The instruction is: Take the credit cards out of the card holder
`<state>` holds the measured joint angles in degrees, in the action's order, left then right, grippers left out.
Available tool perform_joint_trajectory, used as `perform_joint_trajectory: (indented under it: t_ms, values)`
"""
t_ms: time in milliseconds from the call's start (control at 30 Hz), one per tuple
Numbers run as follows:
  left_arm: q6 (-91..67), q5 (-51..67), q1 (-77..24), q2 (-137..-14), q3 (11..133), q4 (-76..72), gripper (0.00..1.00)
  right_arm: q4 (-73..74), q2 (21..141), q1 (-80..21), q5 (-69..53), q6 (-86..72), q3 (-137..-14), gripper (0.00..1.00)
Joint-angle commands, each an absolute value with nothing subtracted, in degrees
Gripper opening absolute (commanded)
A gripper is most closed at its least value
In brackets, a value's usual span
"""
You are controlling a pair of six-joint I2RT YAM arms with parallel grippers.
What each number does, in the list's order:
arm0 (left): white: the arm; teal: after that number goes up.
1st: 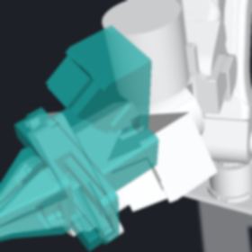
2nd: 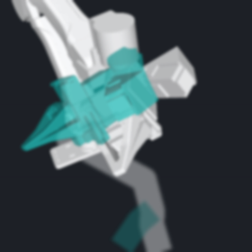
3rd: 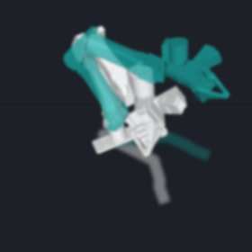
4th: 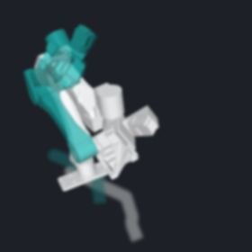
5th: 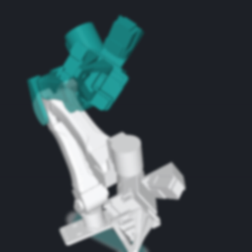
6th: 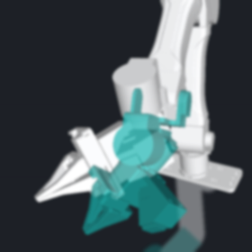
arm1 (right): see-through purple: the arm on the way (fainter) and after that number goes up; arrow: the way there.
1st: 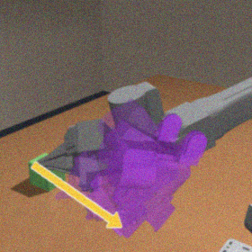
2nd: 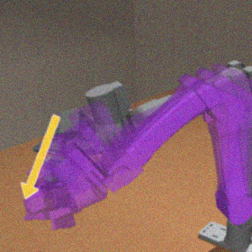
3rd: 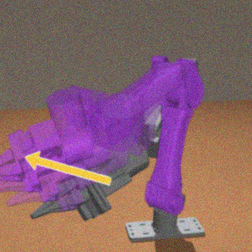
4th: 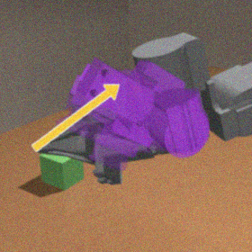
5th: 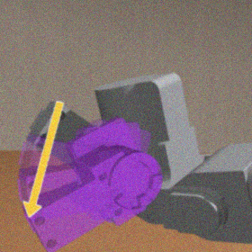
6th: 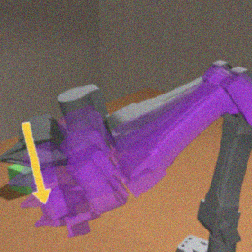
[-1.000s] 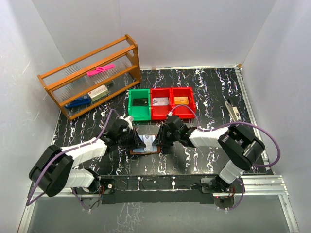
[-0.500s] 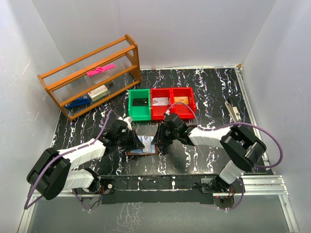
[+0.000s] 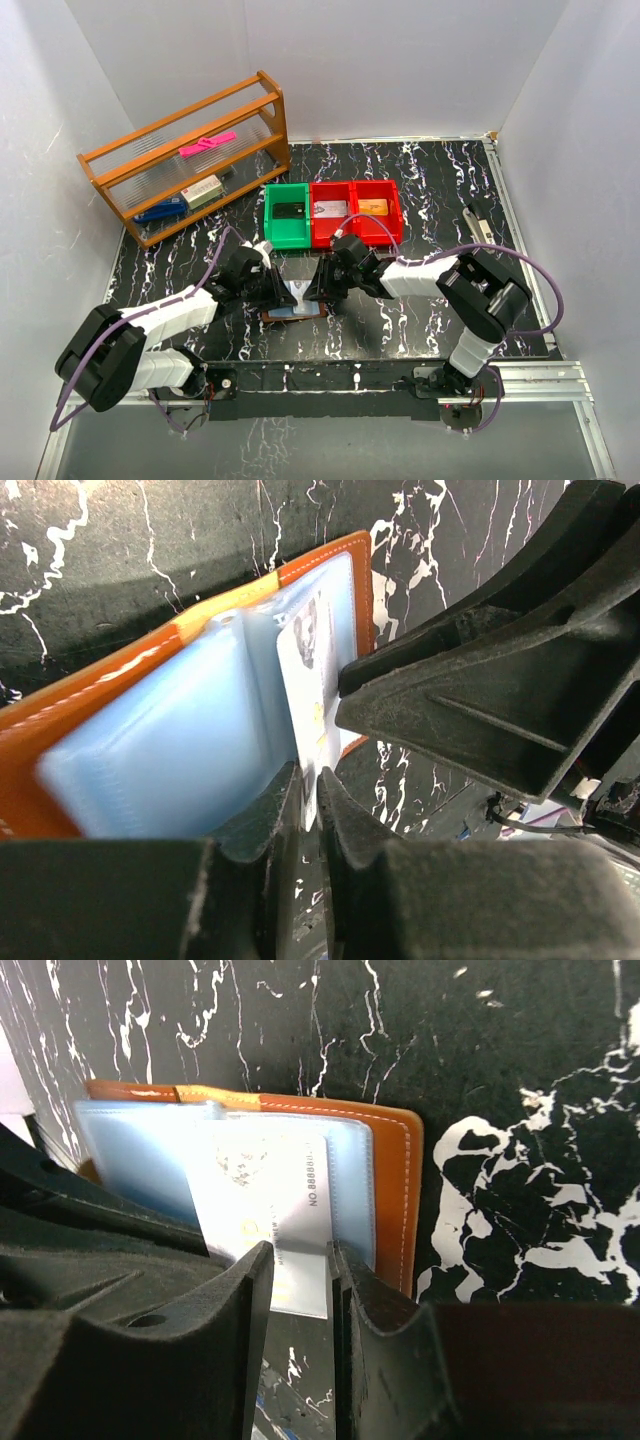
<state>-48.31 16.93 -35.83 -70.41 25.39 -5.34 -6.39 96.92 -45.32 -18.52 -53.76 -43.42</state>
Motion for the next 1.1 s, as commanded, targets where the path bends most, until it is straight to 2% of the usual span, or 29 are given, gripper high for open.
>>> perform_joint_trajectory:
  t_ms: [0, 200, 300, 433, 1067]
  values:
    - [-47.8, 17.83, -36.04, -70.38, 26.91, -5.03, 0.14, -6.7, 96.91, -45.44, -14.05, -54.6, -41.63, 0.27]
    - [-49.2, 19.21, -36.04, -70.05, 26.25, -7.25, 0.15, -6.97, 97.28, -45.44, -14.52, -54.84, -40.97, 0.26]
    - [-49.45, 18.45, -36.04, -68.87, 26.33, -6.91, 0.11, -6.59, 96.99, -45.4, -14.06, -54.93, -40.96, 0.26]
    - [-50.36, 17.48, -36.04, -68.01, 26.32, -6.43, 0.0, -6.19, 97.2, -45.44, -13.91, -54.93, -41.2, 0.26]
    - [-47.53, 12.24, -35.9, -62.94, 27.18, 2.45, 0.0, -5.2, 96.55, -45.35, -13.69, -54.16, -42.28, 0.26]
